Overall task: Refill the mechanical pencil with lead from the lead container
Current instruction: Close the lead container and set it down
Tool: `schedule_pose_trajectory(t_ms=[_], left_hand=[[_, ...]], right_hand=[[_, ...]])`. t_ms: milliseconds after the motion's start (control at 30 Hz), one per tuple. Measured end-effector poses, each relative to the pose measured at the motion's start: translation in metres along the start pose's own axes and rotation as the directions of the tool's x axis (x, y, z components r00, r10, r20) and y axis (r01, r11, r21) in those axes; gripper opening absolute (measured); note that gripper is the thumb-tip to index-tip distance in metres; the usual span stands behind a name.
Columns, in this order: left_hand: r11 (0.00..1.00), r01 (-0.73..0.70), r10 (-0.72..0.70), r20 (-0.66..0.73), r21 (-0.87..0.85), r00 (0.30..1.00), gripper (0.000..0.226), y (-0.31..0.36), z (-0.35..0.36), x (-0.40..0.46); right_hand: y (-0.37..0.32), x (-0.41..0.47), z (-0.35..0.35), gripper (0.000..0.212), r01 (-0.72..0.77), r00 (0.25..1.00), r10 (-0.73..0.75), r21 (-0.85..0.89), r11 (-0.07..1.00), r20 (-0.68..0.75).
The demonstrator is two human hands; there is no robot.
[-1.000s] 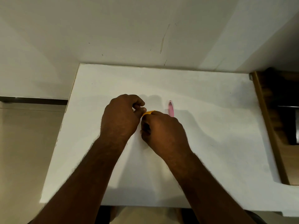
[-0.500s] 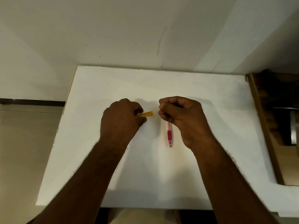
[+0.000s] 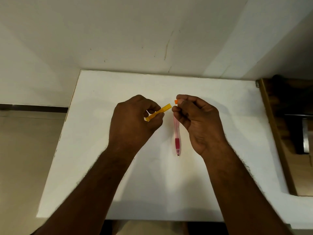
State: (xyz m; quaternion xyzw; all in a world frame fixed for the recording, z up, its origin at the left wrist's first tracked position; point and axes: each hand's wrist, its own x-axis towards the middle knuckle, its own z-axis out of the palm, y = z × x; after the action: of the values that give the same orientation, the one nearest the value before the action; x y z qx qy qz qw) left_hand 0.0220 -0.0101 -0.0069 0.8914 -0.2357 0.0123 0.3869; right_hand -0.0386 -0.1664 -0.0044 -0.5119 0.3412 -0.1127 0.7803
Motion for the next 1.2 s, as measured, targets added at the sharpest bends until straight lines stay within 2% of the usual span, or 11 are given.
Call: schedule_pose_trajectory(t_ms=[433, 733, 833, 900, 1000, 1100, 1200], left_hand=[[0.998, -0.068, 0.068, -0.028, -0.003, 0.997, 0.010, 0.003, -0.004, 0.001], [0.988, -0.121, 0.121, 0.008, 0.094, 0.993, 0.011, 0.000, -0.008, 0.003], [0.988, -0.109, 0.106, 0.036, 0.109, 0.994, 0.013, -0.001, -0.009, 0.002], [0.995, -0.059, 0.055, 0.051, 0.084, 0.997, 0.013, 0.000, -0.007, 0.001], [0.987, 0.159, -0.162, 0.080, 0.038, 0.984, 0.012, -0.001, -0.001, 0.000], [0.927, 0.353, -0.369, 0.135, 0.131, 0.920, 0.014, -0.008, 0.005, -0.001], [0.863, 0.461, -0.491, 0.133, 0.204, 0.861, 0.024, -0.014, 0.009, -0.004]], right_hand=[[0.004, 0.002, 0.000, 0.012, 0.121, 0.992, -0.115, -0.156, 0.980, 0.050], [0.003, 0.005, -0.009, 0.011, 0.213, 0.975, -0.154, -0.474, 0.855, 0.160], [0.003, 0.006, -0.011, 0.014, 0.218, 0.973, -0.143, -0.520, 0.826, 0.181], [0.002, 0.005, -0.011, 0.017, 0.216, 0.973, -0.136, -0.525, 0.823, 0.186], [0.004, 0.005, -0.011, 0.020, 0.220, 0.975, -0.153, -0.597, 0.772, 0.160], [0.008, 0.008, -0.016, 0.017, 0.224, 0.965, -0.249, -0.735, 0.640, 0.077], [0.013, 0.007, -0.017, 0.020, 0.183, 0.966, -0.245, -0.889, 0.421, 0.083]])
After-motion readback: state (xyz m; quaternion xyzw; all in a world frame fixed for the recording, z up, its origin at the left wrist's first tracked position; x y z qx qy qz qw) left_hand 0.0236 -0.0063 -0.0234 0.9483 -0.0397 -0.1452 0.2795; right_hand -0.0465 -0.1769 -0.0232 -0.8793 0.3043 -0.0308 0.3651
